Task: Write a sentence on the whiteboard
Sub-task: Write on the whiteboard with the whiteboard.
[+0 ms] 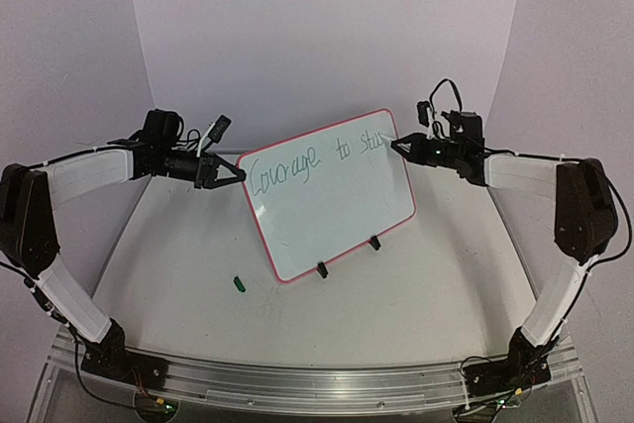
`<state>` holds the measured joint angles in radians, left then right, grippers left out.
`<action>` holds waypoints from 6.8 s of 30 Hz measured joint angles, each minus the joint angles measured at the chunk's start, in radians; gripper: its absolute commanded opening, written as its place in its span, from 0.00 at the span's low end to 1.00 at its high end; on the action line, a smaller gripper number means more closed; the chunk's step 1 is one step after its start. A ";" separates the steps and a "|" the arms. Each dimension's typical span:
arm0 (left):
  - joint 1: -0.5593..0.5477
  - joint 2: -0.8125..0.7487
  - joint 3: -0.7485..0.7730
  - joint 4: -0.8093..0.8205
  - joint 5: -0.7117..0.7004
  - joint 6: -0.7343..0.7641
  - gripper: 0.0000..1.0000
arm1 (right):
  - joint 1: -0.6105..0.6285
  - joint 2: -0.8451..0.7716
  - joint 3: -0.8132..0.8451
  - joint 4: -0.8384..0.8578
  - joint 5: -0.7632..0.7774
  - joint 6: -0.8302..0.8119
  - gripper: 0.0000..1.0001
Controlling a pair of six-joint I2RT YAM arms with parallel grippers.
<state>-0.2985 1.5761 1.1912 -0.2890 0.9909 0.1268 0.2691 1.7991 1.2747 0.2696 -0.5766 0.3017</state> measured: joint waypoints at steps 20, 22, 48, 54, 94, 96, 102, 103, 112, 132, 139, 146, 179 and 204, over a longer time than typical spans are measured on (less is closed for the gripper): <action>0.000 0.000 0.000 -0.001 0.000 -0.002 0.00 | 0.000 0.002 -0.056 -0.001 0.004 0.000 0.00; 0.000 0.000 0.000 -0.001 0.000 -0.002 0.00 | 0.000 0.002 -0.056 0.000 0.004 0.001 0.00; -0.002 0.000 0.000 -0.001 0.000 0.000 0.00 | 0.000 0.002 0.007 0.018 0.020 0.022 0.00; -0.002 0.000 0.000 -0.001 0.000 0.000 0.00 | 0.000 0.013 0.012 0.020 0.047 0.030 0.00; -0.002 0.000 0.000 -0.008 0.000 0.002 0.00 | 0.000 -0.037 -0.064 0.007 0.106 0.042 0.00; -0.002 0.000 0.000 -0.008 0.000 0.002 0.00 | 0.000 -0.043 -0.064 0.009 0.109 0.042 0.00; -0.002 0.000 0.000 -0.008 0.001 0.003 0.00 | 0.000 -0.043 -0.060 0.005 0.115 0.041 0.00; -0.002 0.000 0.000 -0.008 0.001 0.003 0.00 | 0.000 -0.043 -0.058 0.005 0.116 0.041 0.00; -0.002 0.000 0.000 -0.008 0.000 0.003 0.00 | -0.011 -0.024 -0.020 0.006 0.119 0.041 0.00; -0.002 0.000 0.000 -0.008 0.001 0.003 0.00 | -0.028 0.043 0.048 0.006 0.040 0.018 0.00; -0.002 0.000 0.000 -0.008 0.001 0.003 0.00 | -0.028 0.043 0.019 0.016 0.028 0.008 0.00; -0.002 0.000 0.000 -0.010 0.001 -0.001 0.00 | -0.029 0.043 -0.026 0.015 0.060 0.004 0.00; -0.002 0.000 0.000 -0.016 0.002 0.003 0.00 | -0.028 0.120 0.141 0.028 0.071 0.024 0.00; -0.007 0.000 0.000 -0.026 0.000 0.000 0.00 | -0.025 0.023 -0.020 0.020 0.172 0.021 0.00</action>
<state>-0.3054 1.5764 1.1912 -0.3145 0.9909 0.1268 0.2443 1.8221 1.2551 0.2897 -0.4047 0.3229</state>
